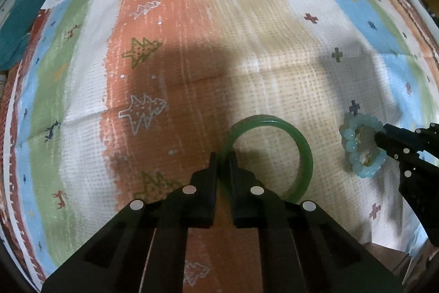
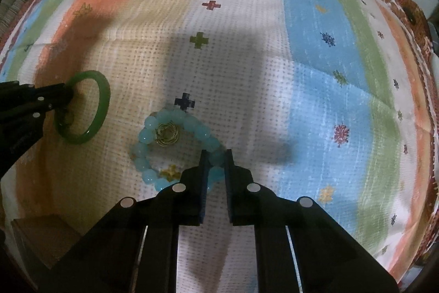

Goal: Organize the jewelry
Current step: 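Lift both held bracelets and carry them toward the silver tin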

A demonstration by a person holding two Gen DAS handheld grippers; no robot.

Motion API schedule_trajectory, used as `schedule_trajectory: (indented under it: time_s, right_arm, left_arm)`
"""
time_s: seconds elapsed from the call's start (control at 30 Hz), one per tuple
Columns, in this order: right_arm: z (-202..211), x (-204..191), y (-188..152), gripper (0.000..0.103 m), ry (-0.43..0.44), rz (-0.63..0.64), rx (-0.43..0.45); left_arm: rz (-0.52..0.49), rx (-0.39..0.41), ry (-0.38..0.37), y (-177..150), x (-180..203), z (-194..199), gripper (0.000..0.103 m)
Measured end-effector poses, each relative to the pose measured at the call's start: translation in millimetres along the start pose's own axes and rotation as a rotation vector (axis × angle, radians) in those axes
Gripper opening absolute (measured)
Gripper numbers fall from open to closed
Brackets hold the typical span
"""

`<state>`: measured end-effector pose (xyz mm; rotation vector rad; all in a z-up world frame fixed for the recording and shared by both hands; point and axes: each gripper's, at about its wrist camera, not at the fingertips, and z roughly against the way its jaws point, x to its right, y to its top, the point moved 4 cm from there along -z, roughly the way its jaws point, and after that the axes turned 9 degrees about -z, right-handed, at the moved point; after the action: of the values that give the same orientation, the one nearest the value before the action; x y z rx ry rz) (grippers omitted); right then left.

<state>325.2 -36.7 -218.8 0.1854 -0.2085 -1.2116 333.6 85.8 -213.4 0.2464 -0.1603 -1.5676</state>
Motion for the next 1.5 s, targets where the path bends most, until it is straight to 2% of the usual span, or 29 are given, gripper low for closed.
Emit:
schedule_trajectory:
  time_s: [0.5, 0.7, 1.0, 1.5]
  right_arm:
    - [55, 1, -1, 0.012, 0.039, -0.012, 0.138]
    - [67, -2, -2, 0.012, 0.061, -0.011, 0.161]
    - [85, -8, -8, 0.012, 0.102, -0.011, 0.191]
    - [119, -12, -21, 0.012, 0.142, 0.005, 0.283]
  left_arm:
    - [0.064, 0.073, 0.029, -19, -7, 53, 0.007]
    - [0.07, 0.097, 0.02, -12, -1, 63, 0.007]
    - [0.067, 0.123, 0.039, -18, 4, 80, 0.007]
    - [0.086, 0.176, 0.025, -36, 8, 110, 0.007]
